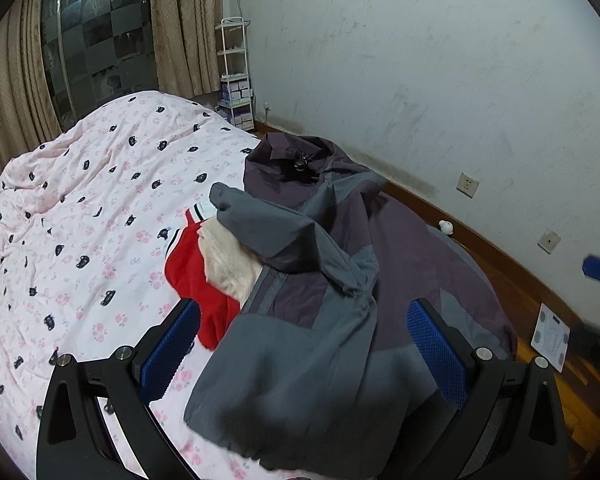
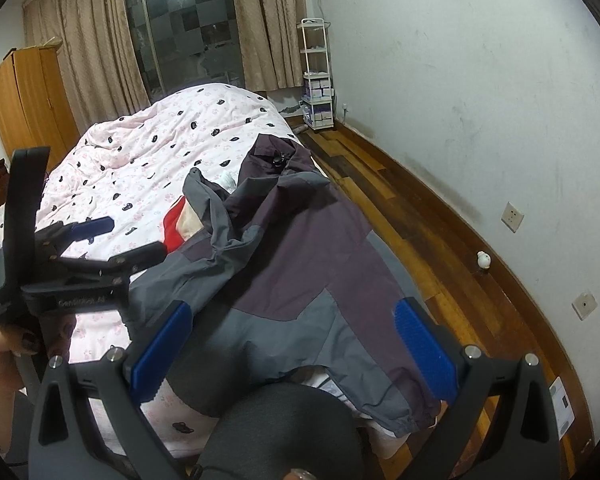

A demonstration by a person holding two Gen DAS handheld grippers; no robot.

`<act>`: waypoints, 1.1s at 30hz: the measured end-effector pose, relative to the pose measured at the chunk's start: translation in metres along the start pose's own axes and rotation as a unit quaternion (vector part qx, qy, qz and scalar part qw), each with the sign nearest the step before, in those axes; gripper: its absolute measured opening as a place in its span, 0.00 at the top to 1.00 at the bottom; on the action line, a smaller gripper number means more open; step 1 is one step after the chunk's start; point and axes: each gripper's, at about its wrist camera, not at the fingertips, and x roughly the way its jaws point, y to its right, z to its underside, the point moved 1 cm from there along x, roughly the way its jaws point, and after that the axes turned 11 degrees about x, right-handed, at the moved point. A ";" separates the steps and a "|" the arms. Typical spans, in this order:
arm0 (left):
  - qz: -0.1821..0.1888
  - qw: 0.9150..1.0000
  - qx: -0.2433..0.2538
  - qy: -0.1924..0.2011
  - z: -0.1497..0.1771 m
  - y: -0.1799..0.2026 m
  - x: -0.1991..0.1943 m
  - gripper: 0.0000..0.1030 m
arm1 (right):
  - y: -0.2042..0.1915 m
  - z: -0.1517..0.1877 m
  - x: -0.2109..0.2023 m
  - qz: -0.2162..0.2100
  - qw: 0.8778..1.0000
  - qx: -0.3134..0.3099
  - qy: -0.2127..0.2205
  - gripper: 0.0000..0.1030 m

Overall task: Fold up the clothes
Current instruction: 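Lower the left gripper onto the jacket sleeve and close on it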

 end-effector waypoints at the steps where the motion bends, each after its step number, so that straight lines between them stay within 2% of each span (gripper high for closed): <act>1: 0.001 1.000 -0.007 -0.001 -0.003 -0.002 0.006 0.01 | 0.000 0.000 0.001 -0.001 1.000 0.000 -0.001 0.00; 5: -0.002 0.999 -0.040 -0.001 -0.013 -0.010 0.028 0.01 | 0.002 0.002 0.003 -0.003 1.000 0.001 -0.004 0.00; 8: -0.004 0.999 -0.049 -0.019 -0.018 -0.011 0.049 0.01 | 0.003 0.003 0.004 -0.002 1.000 0.001 -0.004 0.00; 12: 0.001 0.995 -0.084 -0.048 -0.019 -0.018 0.076 0.01 | 0.005 0.003 0.004 0.002 1.000 0.002 -0.003 0.00; 21: -0.019 0.987 -0.151 -0.042 -0.020 -0.032 0.100 0.04 | 0.014 0.005 0.010 0.005 1.000 0.014 -0.015 0.00; 22: -0.013 0.987 -0.156 -0.043 -0.020 -0.034 0.103 0.07 | 0.014 0.005 0.011 0.004 1.000 0.015 -0.016 0.00; 24: -0.001 0.985 -0.166 -0.045 -0.021 -0.038 0.109 0.27 | 0.014 0.006 0.012 0.004 1.000 0.014 -0.017 0.00; 25: 0.007 0.985 -0.169 -0.046 -0.020 -0.039 0.110 0.32 | 0.015 0.006 0.012 0.004 1.000 0.014 -0.017 0.00; 27: 0.024 0.983 -0.175 -0.046 -0.020 -0.039 0.112 0.49 | 0.015 0.006 0.012 0.004 1.000 0.014 -0.018 0.00; 29: 0.041 0.982 -0.181 -0.047 -0.019 -0.040 0.114 0.61 | 0.015 0.005 0.013 0.004 1.000 0.015 -0.020 0.00; 33: 0.044 0.981 -0.183 -0.039 -0.019 -0.044 0.111 0.80 | 0.015 0.005 0.014 0.001 0.999 0.020 -0.025 0.00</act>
